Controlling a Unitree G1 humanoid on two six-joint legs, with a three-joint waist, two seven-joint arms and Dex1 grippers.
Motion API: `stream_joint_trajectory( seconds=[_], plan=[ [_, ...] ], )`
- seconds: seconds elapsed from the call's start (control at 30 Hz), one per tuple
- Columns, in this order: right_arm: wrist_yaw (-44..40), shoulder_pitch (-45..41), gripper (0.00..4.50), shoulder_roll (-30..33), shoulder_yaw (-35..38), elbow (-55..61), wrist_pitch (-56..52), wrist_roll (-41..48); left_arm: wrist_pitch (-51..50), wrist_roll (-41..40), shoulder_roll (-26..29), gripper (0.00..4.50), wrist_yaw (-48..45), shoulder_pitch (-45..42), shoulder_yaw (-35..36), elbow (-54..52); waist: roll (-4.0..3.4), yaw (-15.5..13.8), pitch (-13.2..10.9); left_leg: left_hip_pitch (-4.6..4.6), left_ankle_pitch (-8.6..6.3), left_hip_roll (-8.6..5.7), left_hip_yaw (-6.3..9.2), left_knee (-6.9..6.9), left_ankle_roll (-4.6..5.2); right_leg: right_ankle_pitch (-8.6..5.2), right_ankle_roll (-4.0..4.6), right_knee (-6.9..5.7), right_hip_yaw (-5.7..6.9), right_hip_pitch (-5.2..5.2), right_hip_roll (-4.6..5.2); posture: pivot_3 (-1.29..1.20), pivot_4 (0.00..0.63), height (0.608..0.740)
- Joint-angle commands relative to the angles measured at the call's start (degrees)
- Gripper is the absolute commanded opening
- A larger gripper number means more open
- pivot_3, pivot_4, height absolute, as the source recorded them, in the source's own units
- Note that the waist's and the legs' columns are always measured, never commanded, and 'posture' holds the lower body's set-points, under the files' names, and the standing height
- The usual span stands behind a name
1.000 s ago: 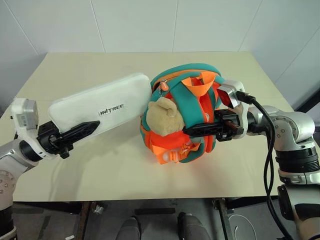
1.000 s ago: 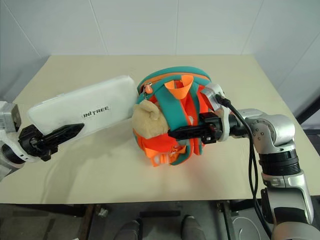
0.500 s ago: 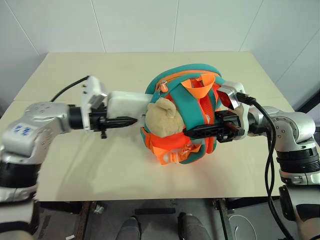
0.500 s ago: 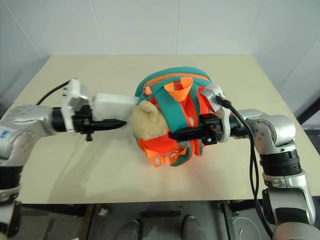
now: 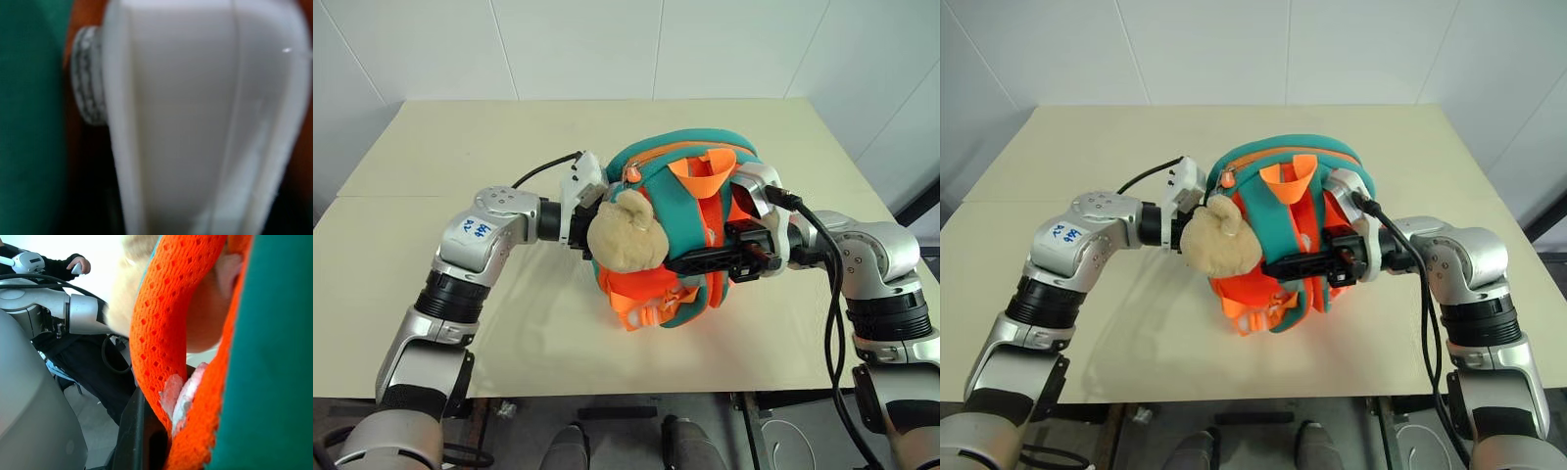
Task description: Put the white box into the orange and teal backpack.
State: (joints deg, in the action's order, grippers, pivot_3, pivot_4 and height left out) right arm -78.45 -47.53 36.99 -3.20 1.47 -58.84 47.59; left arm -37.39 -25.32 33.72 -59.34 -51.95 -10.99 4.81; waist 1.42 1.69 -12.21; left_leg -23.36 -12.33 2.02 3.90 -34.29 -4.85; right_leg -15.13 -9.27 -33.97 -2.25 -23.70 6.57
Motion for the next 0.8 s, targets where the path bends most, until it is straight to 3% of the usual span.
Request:
stream_joint_trajectory(
  seconds=[0.03,0.13,0.3,0.5,0.63,0.8],
  plan=[
    [0.81,0.04,0.02,-0.39,1.76,1.8,-0.03,1.91,0.93,-0.27,1.89,3.42,0.88,1.43,4.69,-3.82,0.0,0.07,0.0,0.02,0.0,0.0,0.0,0.0,0.0,0.0,0.0,-0.02,0.0,0.0,0.0,0.0,0.15,0.74],
    [1.19,-0.04,0.02,-0.34,1.59,1.4,0.27,1.76,0.55,-2.27,4.37,4.24,-0.3,3.48,8.37,-6.19,0.0,0.08,0.0,0.04,0.01,0.0,0.01,-0.05,0.0,0.0,0.01,-0.11,-0.01,0.01,0.0,0.0,0.15,0.74],
    [0.88,-0.41,0.02,-0.12,0.95,-0.27,1.35,0.61,-0.84,-8.5,12.29,4.24,-8.11,11.18,15.07,-12.72,-0.01,0.58,-0.01,0.07,0.0,0.01,0.01,-0.01,-0.01,-0.05,0.08,-0.17,-0.02,-0.02,-0.01,0.0,0.15,0.74],
    [-0.33,-0.85,0.02,0.07,-0.21,-2.74,3.13,-1.42,-3.62,-12.98,17.99,4.24,-7.84,15.87,21.58,-19.82,0.0,-0.21,-0.01,0.06,0.0,0.01,0.02,-0.04,0.0,-0.07,0.11,-0.15,-0.01,0.0,0.0,0.0,0.15,0.74],
    [-1.27,-1.24,0.02,0.07,-0.77,-4.17,4.11,-2.52,-7.31,-18.26,17.67,4.24,-4.42,15.79,24.51,-25.58,0.0,-0.08,-0.01,0.07,-0.01,0.01,0.02,-0.08,0.01,-0.06,0.1,-0.15,-0.01,0.04,0.01,0.0,0.15,0.74],
    [-2.12,-2.07,0.02,-0.56,-1.34,-5.89,5.16,-3.84,-8.1,-21.14,11.58,4.24,2.47,14.52,22.59,-28.82,0.0,-0.09,-0.01,0.09,-0.01,0.01,0.02,-0.15,0.01,-0.06,0.1,-0.24,-0.02,0.04,0.0,0.0,0.15,0.74]
  ],
)
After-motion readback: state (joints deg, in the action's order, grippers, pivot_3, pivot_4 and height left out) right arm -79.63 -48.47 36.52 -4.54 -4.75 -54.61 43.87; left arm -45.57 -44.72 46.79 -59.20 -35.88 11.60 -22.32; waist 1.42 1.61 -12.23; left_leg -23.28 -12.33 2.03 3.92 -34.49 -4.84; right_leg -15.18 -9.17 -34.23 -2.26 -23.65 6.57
